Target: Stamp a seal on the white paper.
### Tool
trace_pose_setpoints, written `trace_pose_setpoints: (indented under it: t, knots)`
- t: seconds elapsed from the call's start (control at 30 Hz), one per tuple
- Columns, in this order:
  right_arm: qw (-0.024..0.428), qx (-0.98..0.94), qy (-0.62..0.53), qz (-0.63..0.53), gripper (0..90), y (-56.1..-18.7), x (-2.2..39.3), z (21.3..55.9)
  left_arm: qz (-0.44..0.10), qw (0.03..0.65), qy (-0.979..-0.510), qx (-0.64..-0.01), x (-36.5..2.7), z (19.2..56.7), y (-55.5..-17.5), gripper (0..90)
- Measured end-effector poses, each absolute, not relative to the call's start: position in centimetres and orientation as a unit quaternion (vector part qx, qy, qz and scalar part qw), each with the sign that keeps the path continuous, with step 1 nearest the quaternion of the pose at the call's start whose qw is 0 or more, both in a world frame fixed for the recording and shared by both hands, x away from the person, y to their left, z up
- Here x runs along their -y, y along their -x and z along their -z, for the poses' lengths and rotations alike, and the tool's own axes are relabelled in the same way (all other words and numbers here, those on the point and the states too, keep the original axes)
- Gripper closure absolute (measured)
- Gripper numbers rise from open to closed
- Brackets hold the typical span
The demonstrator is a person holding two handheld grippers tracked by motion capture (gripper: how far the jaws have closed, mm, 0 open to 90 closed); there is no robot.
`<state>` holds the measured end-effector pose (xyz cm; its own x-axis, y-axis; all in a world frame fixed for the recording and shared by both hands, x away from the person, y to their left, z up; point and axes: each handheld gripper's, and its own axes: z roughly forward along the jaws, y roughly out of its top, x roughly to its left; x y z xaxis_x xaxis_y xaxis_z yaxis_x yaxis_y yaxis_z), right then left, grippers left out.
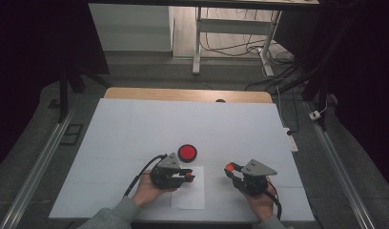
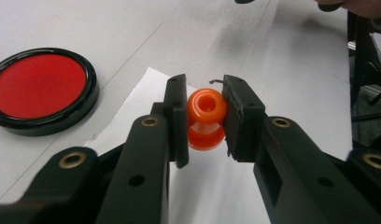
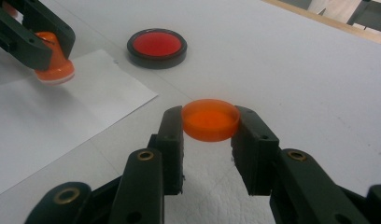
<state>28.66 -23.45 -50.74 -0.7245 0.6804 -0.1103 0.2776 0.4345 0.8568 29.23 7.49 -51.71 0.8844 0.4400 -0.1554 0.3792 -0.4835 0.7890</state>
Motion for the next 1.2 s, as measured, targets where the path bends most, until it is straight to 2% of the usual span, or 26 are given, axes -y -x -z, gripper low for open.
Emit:
trace_pose_setpoints:
  t: [1.2]
  knots:
    - [0.222,-0.819,-0.293,-0.441,64.3,-28.7,23.3,50.9,-0.060,0.420,-0.874,-0.236,-7.2,53.0,-29.3,72.4]
